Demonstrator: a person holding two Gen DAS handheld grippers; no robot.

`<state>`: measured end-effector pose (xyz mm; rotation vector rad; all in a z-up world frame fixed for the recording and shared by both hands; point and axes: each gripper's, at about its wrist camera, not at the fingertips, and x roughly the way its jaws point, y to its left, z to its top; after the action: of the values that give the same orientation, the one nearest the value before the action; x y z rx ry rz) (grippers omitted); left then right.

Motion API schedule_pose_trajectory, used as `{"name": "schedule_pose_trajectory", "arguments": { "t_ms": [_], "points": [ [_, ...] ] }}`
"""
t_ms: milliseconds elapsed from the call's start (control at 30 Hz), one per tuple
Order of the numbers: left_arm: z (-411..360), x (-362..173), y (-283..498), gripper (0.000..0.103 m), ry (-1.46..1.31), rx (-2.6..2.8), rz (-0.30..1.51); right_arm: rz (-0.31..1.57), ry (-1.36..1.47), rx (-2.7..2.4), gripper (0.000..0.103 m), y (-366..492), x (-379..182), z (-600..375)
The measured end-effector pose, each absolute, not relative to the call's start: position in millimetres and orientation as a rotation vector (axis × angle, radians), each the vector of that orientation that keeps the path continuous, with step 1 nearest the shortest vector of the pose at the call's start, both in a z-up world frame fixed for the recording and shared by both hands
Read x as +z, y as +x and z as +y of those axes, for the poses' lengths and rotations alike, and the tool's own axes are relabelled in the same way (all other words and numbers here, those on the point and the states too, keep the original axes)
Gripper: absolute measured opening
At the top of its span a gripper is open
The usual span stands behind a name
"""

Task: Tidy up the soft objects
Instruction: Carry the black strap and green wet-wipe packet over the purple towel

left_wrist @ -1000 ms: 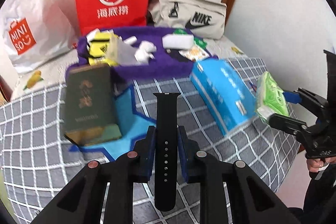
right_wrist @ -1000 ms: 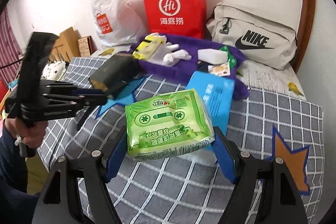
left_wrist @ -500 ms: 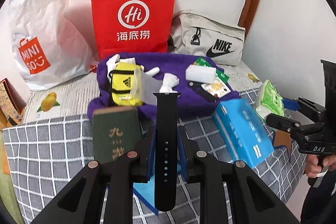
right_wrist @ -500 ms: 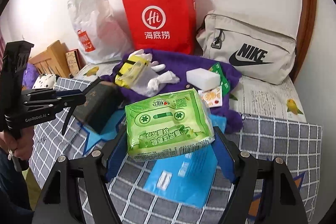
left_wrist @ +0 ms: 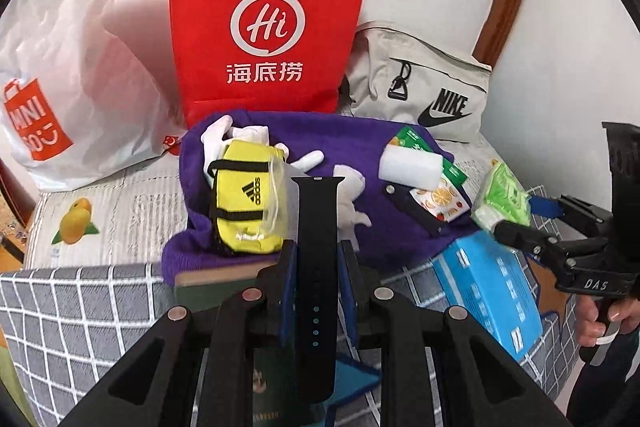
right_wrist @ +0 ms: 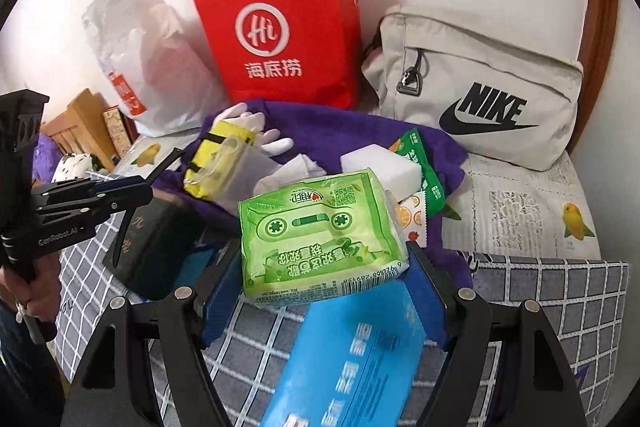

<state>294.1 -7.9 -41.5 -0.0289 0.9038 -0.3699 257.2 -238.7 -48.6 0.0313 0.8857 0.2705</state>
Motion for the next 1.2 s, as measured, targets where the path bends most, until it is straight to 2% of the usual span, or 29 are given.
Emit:
{"name": "schedule_pose_trajectory", "arguments": {
  "t_ms": [433,1200],
  "points": [
    [-20,-58,342,0.02,-0.037,-0.393,0.937,1.044,0.097,0.231,0.076,309,-91,-240],
    [-40,-89,396,0.02,-0.048,-0.41,1.025,1.103,0.073,0.233,0.076,357,-116,-229]
  ]
}}
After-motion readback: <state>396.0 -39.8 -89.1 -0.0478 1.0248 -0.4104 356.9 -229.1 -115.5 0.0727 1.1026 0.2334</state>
